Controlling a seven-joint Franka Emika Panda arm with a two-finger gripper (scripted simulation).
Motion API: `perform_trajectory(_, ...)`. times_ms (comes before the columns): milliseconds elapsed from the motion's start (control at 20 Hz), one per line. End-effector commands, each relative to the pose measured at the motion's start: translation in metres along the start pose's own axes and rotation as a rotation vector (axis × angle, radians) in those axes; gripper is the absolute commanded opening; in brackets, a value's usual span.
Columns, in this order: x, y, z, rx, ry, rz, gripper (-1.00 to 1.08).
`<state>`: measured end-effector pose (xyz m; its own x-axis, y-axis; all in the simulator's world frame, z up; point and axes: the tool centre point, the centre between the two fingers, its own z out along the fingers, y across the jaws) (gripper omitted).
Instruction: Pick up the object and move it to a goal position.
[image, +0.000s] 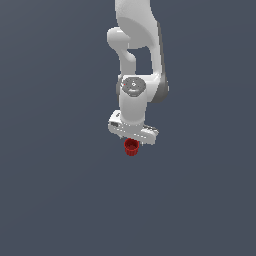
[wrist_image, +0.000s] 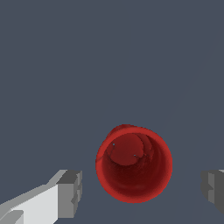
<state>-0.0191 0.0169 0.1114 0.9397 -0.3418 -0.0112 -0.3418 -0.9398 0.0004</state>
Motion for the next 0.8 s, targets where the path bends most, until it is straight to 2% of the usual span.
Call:
perform_trajectory(0, -0.002, 0.0, 0.005, 0.001, 0.004, 0.045, 1.0)
perform_trajectory(350, -0.005, 0.001, 0.013, 0.001, 0.011, 0.111, 1.0)
perform_trajectory(750, -0.005, 0.002, 0.019, 0.001, 0.01, 0.114, 1.0)
